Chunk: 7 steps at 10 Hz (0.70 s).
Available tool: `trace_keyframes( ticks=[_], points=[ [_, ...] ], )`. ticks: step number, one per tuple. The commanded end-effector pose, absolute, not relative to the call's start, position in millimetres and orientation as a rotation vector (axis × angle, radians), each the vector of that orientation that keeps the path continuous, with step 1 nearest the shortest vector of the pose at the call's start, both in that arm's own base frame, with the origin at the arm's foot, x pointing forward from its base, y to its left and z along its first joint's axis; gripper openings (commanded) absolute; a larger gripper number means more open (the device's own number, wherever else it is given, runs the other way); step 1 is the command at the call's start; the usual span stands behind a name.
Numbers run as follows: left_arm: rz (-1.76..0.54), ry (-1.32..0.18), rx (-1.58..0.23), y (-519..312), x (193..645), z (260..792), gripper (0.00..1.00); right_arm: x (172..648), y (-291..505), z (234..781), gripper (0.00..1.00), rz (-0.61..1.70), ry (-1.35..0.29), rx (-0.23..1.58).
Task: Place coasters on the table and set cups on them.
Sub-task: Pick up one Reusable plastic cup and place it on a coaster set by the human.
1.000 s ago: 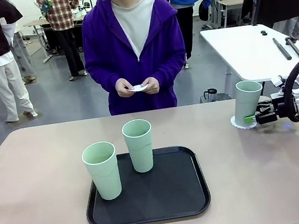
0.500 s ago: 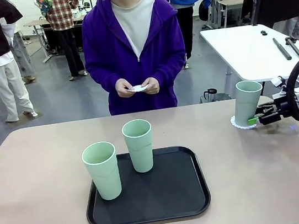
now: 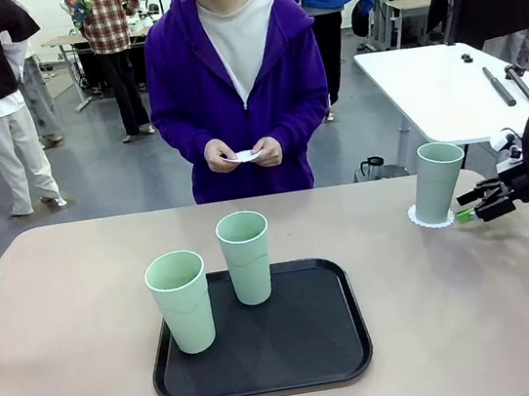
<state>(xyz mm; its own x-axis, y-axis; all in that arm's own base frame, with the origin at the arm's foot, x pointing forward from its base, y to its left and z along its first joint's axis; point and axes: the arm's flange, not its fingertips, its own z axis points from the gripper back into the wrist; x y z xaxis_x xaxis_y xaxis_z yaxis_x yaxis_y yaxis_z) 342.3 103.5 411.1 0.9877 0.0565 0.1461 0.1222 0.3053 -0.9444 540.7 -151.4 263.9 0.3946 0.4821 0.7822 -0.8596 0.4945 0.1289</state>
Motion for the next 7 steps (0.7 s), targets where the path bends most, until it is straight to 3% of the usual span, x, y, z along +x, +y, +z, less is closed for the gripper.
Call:
trace_keyframes(
  ticks=[1,3,7],
  points=[
    [-0.054,-0.18,-1.278,103.2,342.9,412.7,1.0,528.8,-137.4,318.5,1.0,0.854,-0.738,0.428],
    [-0.054,-0.18,-1.278,103.2,342.9,412.7,1.0,522.7,-126.5,375.7,1.0,0.79,-0.718,0.334],
    [-0.054,-0.18,-1.278,103.2,342.9,412.7,1.0,502.8,-78.2,477.3,1.0,0.585,-0.462,0.102]
  ],
)
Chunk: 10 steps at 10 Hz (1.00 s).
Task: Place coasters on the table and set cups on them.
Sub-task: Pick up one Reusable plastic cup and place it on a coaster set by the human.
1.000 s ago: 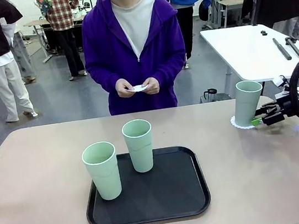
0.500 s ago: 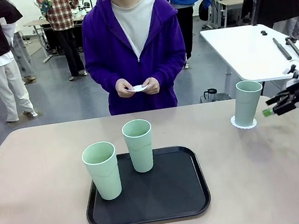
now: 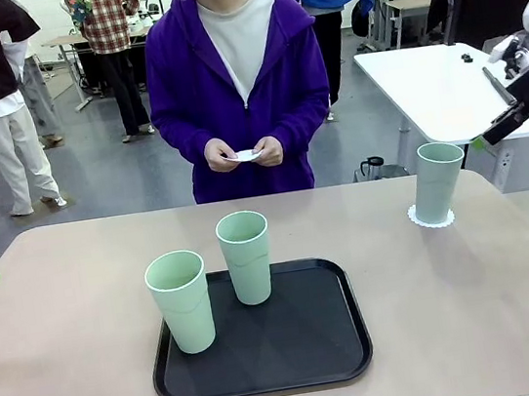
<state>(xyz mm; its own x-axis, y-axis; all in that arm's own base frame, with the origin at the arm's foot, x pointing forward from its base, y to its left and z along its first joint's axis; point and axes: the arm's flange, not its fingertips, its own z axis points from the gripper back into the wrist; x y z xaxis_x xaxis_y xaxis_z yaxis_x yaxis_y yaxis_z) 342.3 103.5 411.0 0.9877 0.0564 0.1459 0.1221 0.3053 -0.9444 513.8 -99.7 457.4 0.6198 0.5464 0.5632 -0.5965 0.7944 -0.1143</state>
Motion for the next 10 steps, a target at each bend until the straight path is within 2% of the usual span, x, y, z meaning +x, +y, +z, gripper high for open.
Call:
trace_keyframes(
  ticks=[1,4,6,8,9,10],
  points=[
    [-0.054,-0.18,-1.278,103.2,342.9,412.7,1.0,496.0,-59.8,494.2,1.0,0.563,-0.39,0.036],
    [-0.054,-0.18,-1.278,103.2,342.9,412.7,1.0,482.6,-20.9,525.2,1.0,0.471,-0.203,-0.084],
    [-0.054,-0.18,-1.278,103.2,342.9,412.7,1.0,479.7,-0.8,531.9,1.0,0.439,-0.126,-0.059],
    [-0.054,-0.18,-1.278,103.2,342.9,412.7,1.0,482.5,8.3,519.8,1.0,0.432,-0.074,0.009],
    [-0.054,-0.18,-1.278,103.2,342.9,412.7,1.0,467.7,6.7,532.5,1.0,0.451,-0.118,-0.091],
    [-0.054,-0.18,-1.278,103.2,342.9,412.7,1.0,467.7,6.7,532.5,1.0,0.451,-0.118,-0.091]
  ],
)
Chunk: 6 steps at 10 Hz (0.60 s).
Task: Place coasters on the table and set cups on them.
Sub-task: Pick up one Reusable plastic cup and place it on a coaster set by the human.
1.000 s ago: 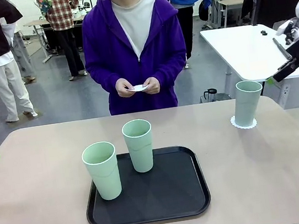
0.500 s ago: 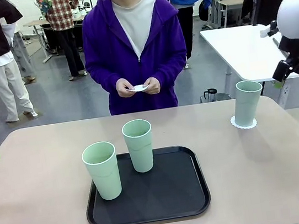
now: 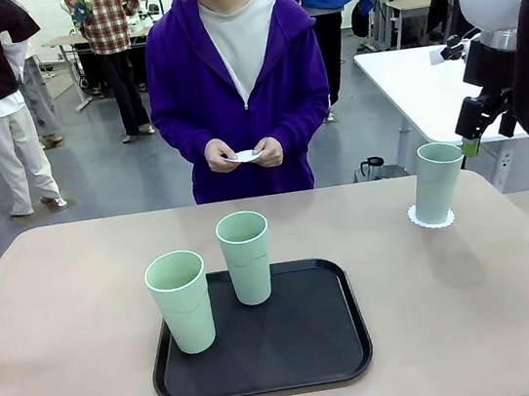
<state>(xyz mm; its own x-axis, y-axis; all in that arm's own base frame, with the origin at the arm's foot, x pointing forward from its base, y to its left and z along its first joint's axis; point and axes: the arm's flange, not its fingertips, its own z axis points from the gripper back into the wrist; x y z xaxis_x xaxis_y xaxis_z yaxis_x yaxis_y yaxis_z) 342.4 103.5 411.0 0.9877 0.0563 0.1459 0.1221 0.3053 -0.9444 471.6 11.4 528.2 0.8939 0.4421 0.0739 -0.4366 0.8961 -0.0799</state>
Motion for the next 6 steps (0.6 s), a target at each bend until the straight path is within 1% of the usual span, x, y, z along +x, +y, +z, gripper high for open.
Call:
trace_keyframes(
  ticks=[1,6],
  points=[
    [-0.054,-0.18,-1.278,103.2,342.9,412.7,1.0,467.7,6.7,532.5,1.0,0.451,-0.118,-0.091],
    [-0.054,-0.18,-1.278,103.2,342.9,412.7,1.0,467.7,6.7,532.5,1.0,0.451,-0.118,-0.091]
  ],
)
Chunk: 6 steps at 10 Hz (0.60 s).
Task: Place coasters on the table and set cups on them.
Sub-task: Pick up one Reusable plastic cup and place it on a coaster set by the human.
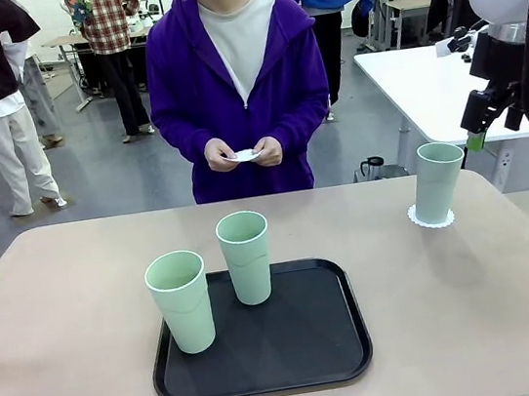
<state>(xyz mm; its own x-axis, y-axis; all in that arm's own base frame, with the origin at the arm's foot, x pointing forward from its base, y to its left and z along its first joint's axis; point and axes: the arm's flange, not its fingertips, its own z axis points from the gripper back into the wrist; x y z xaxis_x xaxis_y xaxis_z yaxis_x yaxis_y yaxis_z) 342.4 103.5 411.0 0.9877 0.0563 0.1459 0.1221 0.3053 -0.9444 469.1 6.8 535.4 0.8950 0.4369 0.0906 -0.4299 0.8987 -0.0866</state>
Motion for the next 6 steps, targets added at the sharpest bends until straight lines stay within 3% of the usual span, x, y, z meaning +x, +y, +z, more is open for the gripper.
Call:
trace_keyframes(
  ticks=[1,6],
  points=[
    [-0.054,-0.18,-1.278,103.2,342.9,412.7,1.0,467.7,6.7,532.5,1.0,0.451,-0.118,-0.091],
    [-0.054,-0.18,-1.278,103.2,342.9,412.7,1.0,467.7,6.7,532.5,1.0,0.451,-0.118,-0.091]
  ],
)
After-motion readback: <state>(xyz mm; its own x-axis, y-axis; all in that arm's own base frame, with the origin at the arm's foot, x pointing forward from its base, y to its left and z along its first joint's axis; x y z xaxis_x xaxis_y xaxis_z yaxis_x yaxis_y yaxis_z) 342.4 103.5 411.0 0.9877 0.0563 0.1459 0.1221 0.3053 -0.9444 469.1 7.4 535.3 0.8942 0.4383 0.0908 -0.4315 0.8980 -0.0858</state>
